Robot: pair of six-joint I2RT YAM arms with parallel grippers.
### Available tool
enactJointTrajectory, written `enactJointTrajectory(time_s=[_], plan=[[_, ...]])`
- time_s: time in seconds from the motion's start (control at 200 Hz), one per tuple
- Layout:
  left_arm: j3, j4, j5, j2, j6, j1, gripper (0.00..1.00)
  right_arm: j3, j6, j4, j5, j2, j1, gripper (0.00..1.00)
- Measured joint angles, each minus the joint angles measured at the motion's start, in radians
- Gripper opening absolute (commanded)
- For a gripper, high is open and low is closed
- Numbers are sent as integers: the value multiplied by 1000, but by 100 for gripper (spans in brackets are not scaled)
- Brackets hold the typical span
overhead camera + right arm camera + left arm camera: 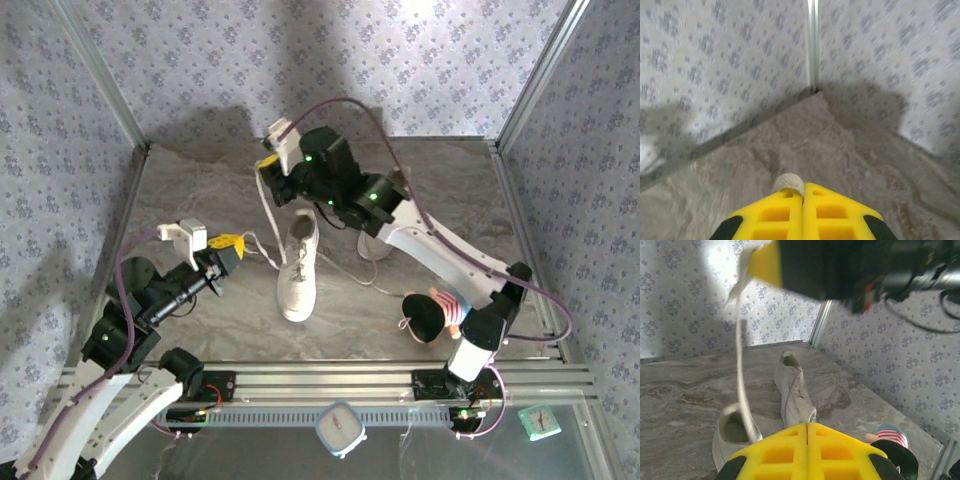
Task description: Tie the shoes
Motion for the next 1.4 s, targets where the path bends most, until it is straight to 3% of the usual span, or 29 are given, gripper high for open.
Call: enactJointTrajectory(time_s=[0.18, 0.45, 0.725, 1.034, 1.299, 1.329, 1.399], plan=[[-11, 10, -21, -35, -8, 0, 0, -90, 0, -32, -13, -11, 42, 0], [-18, 18, -108, -66, -11, 0, 0, -377, 13, -34, -11, -203, 48, 0], [-16, 52, -115, 80, 32, 0, 0, -551, 15, -14, -49, -332, 69, 0], [-60, 281, -63, 208, 154, 0, 0, -610, -1, 7, -139, -367, 76, 0], [-59, 325, -41, 303, 158, 0, 0, -726, -42, 19, -111, -391, 131, 0], [-57, 326, -41, 306, 158, 0, 0, -761, -41, 20, -92, -397, 140, 5], [-48, 325, -39, 316, 158, 0, 0, -827, -34, 18, -36, -404, 151, 30]])
